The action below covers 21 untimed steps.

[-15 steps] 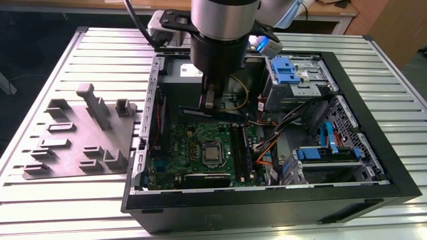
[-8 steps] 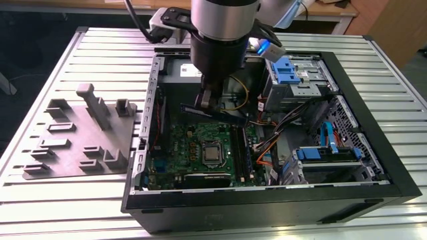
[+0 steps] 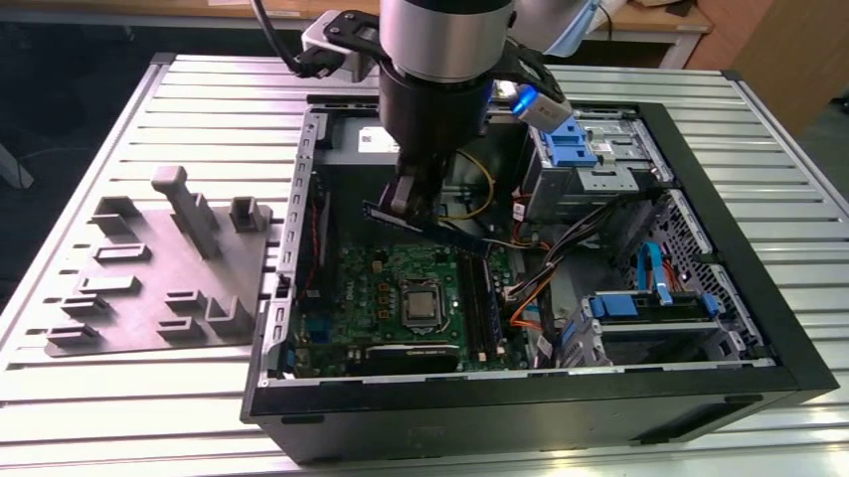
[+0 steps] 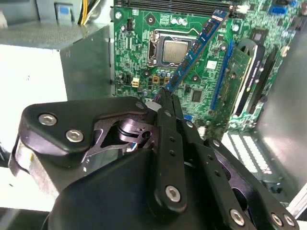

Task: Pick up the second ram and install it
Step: 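Insert the second ram into the second slot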

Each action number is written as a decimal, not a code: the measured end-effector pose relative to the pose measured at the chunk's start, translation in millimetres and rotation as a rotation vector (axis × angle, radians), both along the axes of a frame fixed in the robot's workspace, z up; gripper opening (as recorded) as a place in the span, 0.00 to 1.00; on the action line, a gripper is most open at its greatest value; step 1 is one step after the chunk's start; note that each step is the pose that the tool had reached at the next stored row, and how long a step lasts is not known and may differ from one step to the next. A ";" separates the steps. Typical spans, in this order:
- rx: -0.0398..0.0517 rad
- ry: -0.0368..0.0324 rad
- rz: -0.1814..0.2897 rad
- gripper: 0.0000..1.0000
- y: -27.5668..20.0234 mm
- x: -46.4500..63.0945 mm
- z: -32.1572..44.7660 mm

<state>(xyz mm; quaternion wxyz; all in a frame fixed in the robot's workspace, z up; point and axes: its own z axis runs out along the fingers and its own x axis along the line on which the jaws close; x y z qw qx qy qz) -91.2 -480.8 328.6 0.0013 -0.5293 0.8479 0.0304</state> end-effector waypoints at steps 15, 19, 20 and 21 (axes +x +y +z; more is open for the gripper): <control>-0.0002 0.0001 -0.311 0.12 0.0 0.0 -2.4; -0.0001 0.0001 -0.383 0.12 0.0 0.0 -3.1; 0.0000 0.0000 -0.401 0.12 0.0 0.0 -3.3; 0.0000 0.0000 -0.420 0.12 0.0 0.0 -3.5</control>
